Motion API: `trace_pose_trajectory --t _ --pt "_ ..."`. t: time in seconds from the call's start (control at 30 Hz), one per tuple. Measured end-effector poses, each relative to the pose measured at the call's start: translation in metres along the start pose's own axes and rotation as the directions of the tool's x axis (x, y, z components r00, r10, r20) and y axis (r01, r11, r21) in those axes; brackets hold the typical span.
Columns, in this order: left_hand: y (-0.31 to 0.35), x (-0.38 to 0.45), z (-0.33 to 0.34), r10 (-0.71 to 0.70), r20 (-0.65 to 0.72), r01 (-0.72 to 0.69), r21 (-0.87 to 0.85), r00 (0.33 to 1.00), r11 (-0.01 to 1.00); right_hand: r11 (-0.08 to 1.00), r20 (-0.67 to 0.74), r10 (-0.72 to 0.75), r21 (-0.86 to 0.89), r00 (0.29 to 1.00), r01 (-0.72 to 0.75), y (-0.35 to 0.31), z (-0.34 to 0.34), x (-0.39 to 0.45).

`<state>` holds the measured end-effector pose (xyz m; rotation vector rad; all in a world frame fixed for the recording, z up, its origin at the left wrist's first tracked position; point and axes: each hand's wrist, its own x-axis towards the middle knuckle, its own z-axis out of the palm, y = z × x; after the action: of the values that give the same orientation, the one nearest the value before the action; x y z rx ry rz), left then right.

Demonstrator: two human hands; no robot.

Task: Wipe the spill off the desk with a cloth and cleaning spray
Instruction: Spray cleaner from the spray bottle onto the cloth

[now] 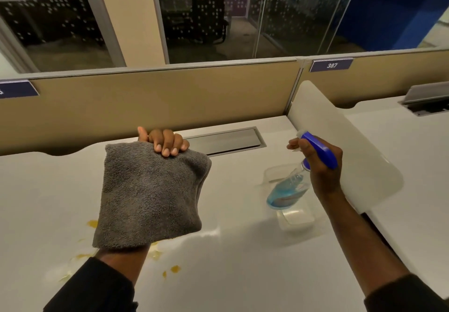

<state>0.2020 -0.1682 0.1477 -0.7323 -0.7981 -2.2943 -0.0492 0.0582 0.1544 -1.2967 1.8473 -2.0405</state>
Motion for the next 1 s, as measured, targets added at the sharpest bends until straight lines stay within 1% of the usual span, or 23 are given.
trace_pose_trajectory --t 0.1,0.23,0.33,0.43,0.67,0.83,1.0 --pt "-0.006 0.005 -0.007 -0.010 -0.040 0.009 -0.021 0.999 1.000 0.999 0.016 0.047 0.010 0.999 -0.047 0.032 -0.009 0.019" --pt "-0.015 0.007 -0.017 -0.011 -0.115 0.002 -0.080 0.993 0.997 0.993 -0.027 0.107 0.045 0.994 -0.105 0.062 -0.017 0.047" --pt "-0.021 0.008 -0.023 -0.005 -0.182 -0.017 -0.118 0.983 0.993 0.992 -0.024 0.116 0.051 0.993 -0.115 0.080 -0.020 0.063" --pt "-0.027 0.009 -0.031 0.002 -0.223 -0.026 -0.104 0.975 0.994 0.992 0.005 0.117 0.039 0.993 -0.118 0.095 -0.019 0.070" --pt "-0.034 0.005 -0.051 0.002 -0.214 -0.008 -0.029 0.977 1.000 0.986 0.078 0.159 -0.058 0.984 -0.155 0.125 -0.013 0.072" --pt "-0.032 0.000 -0.058 0.012 -0.226 -0.013 -0.003 0.974 1.000 0.996 0.066 0.094 -0.018 0.993 -0.093 0.112 -0.004 0.089" --pt "-0.030 -0.001 -0.063 0.027 -0.236 -0.024 0.014 0.971 1.000 0.998 0.100 0.004 0.062 0.995 -0.010 0.080 0.020 0.115"
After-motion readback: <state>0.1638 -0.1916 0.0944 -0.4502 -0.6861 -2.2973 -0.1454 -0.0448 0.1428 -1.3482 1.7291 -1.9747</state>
